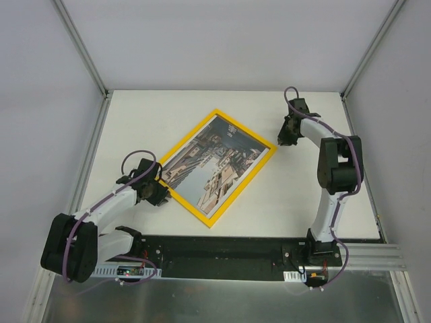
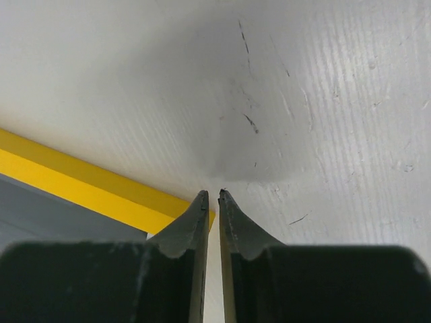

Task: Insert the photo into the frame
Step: Rotate the photo frame at the center of the board.

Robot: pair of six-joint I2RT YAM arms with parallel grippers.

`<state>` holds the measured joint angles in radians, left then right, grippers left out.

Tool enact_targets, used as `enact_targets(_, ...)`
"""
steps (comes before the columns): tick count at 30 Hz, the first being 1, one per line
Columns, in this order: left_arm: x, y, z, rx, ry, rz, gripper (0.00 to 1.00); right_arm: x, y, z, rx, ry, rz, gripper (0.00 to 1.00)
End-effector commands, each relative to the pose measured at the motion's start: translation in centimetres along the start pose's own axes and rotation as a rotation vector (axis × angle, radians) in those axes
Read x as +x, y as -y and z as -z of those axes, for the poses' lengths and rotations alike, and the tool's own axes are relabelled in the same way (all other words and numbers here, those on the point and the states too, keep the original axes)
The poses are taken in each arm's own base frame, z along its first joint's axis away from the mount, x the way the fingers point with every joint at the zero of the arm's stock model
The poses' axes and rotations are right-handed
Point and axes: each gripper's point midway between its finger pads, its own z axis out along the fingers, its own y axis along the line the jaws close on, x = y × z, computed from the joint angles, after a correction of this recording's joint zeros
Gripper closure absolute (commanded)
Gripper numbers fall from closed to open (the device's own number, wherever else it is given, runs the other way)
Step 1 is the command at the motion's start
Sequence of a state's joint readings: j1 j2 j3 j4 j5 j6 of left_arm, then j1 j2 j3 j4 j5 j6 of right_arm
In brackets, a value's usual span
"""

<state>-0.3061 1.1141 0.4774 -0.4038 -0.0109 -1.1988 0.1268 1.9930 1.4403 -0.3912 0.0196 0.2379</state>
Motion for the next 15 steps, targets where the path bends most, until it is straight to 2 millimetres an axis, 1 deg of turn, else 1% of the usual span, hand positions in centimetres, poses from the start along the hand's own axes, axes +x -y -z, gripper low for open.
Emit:
enact_targets(1,-0.6,0.6,-0.6,-0.008,0.034,0.036,0.8,0.5,0.2,-0.1,0.059,-0.033,0.062,0.88)
enact_targets(4,-1.0,0.9,-0.8,-0.014,0.048,0.045,0.8,1.6,0.2,-0.6,0.067,-0.061,0.083,0.88)
enact_targets(7,-1.3,1.2,-1.0,-0.022,0.052,0.052,0.81,2.9,0.4,-0.6,0.098,-0.08,0.119,0.89)
enact_targets(11,-2.2,1.6,-1.4,-0.043,0.057,0.063,0.81,4.1,-0.1,0.0,0.08,-0.097,0.136,0.89)
enact_targets(15,-3.9,2.1,-1.9,-0.06,0.056,0.099,0.81,6.2,-0.1,0.9,0.077,-0.116,0.151,0.89)
